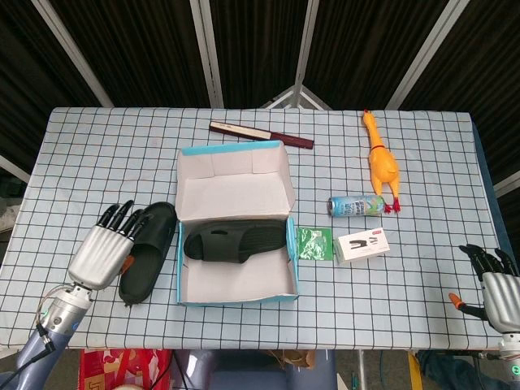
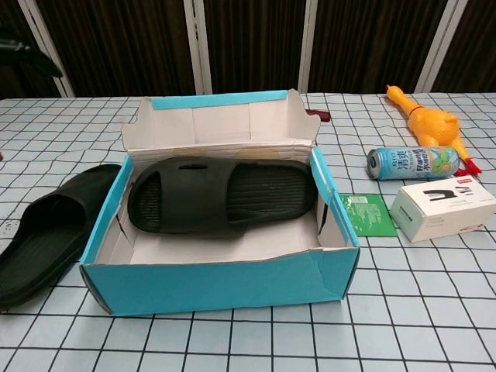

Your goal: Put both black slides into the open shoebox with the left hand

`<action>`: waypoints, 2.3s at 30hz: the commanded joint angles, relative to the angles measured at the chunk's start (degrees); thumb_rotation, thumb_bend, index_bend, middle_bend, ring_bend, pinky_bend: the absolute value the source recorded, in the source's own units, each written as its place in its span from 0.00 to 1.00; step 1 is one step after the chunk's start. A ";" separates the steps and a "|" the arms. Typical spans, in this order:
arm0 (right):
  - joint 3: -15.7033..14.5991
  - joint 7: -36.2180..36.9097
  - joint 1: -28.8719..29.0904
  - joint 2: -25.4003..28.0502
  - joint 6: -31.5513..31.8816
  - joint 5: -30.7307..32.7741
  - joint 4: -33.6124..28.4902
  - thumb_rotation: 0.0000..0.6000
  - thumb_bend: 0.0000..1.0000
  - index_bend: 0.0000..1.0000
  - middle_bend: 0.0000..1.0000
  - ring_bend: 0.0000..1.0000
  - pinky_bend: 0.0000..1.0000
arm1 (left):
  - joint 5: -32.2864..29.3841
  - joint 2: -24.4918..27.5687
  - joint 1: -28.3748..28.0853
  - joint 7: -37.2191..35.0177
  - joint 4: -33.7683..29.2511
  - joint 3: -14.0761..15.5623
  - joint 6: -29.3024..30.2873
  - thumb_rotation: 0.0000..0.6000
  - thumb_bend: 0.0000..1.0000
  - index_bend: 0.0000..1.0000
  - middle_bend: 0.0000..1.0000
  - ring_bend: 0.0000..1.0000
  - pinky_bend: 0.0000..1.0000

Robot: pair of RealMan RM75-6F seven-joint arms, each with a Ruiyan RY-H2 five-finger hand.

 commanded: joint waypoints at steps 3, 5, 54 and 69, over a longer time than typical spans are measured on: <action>-0.05 -0.38 0.12 -0.03 -0.27 0.09 -0.16 1.00 0.23 0.18 0.16 0.20 0.08 | -6.77 0.15 1.44 -12.42 13.02 0.67 -5.69 1.00 0.24 0.15 0.15 0.07 0.16; -0.08 -0.78 0.19 -0.09 -0.36 0.08 -0.35 1.00 0.23 0.18 0.16 0.20 0.08 | -8.56 -1.44 0.05 -14.90 18.04 0.08 -9.58 1.00 0.24 0.15 0.15 0.07 0.16; 0.14 -6.05 1.65 -1.01 -3.44 3.32 -1.46 1.00 0.23 0.18 0.16 0.20 0.08 | -51.29 0.61 -32.34 -4.87 17.22 0.93 -41.19 0.90 0.28 0.13 0.17 0.00 0.04; 0.23 -7.63 1.86 -1.22 -3.87 4.41 -2.00 1.00 0.23 0.18 0.16 0.20 0.08 | -64.66 -0.15 -43.33 -10.59 20.66 8.19 -52.70 1.00 0.29 0.12 0.14 0.00 0.01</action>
